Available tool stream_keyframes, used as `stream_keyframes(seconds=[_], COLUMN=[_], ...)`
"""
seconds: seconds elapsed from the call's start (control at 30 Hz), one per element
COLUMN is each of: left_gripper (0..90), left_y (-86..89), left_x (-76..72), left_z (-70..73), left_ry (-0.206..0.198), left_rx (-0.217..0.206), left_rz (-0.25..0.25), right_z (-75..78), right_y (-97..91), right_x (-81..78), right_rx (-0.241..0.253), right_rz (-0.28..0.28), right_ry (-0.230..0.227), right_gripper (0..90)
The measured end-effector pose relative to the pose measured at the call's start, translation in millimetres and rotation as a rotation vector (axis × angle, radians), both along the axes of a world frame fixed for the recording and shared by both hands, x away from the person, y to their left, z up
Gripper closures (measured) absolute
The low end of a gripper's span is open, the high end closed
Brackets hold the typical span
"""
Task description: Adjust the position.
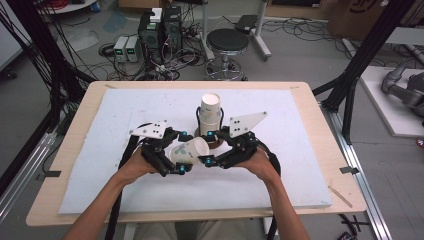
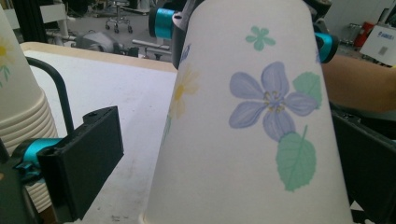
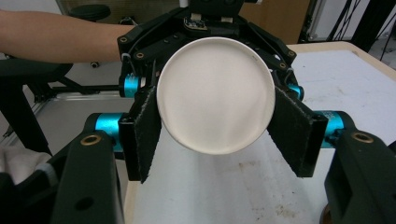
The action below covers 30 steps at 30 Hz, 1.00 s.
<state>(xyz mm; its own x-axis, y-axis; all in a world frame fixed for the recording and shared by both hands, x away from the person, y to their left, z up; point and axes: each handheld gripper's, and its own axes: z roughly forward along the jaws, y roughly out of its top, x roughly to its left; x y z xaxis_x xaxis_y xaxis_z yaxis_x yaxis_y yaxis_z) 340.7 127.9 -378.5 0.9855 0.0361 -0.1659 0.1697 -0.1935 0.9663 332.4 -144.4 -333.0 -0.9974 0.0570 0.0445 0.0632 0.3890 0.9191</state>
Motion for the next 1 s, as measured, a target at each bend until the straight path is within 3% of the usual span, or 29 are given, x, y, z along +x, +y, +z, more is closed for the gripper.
stream_keyframes(seconds=[0.07, 0.1, 0.33, 1.0], left_gripper=[4.1, 11.2, 12.2, 26.4], left_y=[0.2, 0.2, 0.5, 4.7], left_x=[0.0, -0.7, -1.5, -3.2], left_z=[-0.1, -0.2, -0.5, -0.6], left_ry=[-0.001, -0.014, -0.01, -0.031], left_rx=[0.0, 0.002, 0.017, 0.023], left_rz=[-0.005, -0.006, -0.013, -0.035], right_z=[0.0, 0.3, 1.0, 1.2], right_y=[-0.1, -0.6, -1.7, -3.2], right_x=[0.3, 0.2, 0.0, 0.2], right_rx=[0.004, 0.007, 0.013, 0.012], right_rz=[0.001, -0.002, 0.001, 0.004], right_ry=[-0.002, -0.001, -0.004, 0.003], right_gripper=[37.7, 37.7, 37.7, 37.9])
